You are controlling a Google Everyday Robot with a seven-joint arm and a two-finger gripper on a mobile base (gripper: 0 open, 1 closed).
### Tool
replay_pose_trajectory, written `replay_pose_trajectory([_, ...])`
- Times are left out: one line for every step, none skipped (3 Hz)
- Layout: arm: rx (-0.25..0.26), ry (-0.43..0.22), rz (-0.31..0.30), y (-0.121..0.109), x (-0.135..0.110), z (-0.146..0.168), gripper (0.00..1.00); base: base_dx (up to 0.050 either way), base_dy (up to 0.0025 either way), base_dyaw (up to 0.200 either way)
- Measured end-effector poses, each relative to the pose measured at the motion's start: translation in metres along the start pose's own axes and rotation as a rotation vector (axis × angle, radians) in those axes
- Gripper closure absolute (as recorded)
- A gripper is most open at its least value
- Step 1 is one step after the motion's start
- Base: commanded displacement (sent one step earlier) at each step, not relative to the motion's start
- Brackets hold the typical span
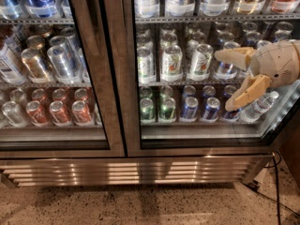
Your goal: Open right fridge door
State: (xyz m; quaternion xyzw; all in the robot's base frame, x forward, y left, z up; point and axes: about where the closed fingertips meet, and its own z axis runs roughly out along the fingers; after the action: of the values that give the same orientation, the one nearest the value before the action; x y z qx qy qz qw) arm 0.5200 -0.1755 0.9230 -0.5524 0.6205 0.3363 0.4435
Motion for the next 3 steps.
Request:
replay_pose_trajectory([-0.019, -0.035, -0.015, 0.000, -0.008, 0.009, 0.00, 0.000, 0.00000, 0.000])
replay_pose_trajectory([-0.038, -0.078, -0.027, 0.000, -0.020, 0.021, 0.00, 0.000, 0.00000, 0.000])
replay_pose_trajectory([-0.040, -0.078, -0.030, 0.000, -0.022, 0.022, 0.00, 0.000, 0.00000, 0.000])
